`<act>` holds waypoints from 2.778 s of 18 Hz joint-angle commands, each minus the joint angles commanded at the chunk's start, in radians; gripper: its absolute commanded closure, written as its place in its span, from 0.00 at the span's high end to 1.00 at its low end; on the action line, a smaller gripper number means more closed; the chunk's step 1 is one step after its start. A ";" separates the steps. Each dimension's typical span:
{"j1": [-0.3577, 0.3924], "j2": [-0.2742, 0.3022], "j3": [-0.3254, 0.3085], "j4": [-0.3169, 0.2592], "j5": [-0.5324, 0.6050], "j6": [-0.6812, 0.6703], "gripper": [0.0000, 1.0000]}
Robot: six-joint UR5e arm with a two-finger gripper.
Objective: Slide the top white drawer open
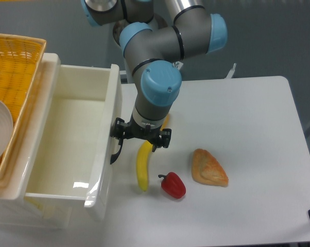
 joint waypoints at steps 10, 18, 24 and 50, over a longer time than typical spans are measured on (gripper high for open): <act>0.015 -0.012 0.020 -0.012 0.000 0.023 1.00; 0.022 -0.020 0.020 -0.009 -0.002 0.023 1.00; 0.031 -0.020 0.020 -0.008 -0.029 0.022 1.00; 0.083 -0.012 0.018 -0.002 -0.155 0.020 1.00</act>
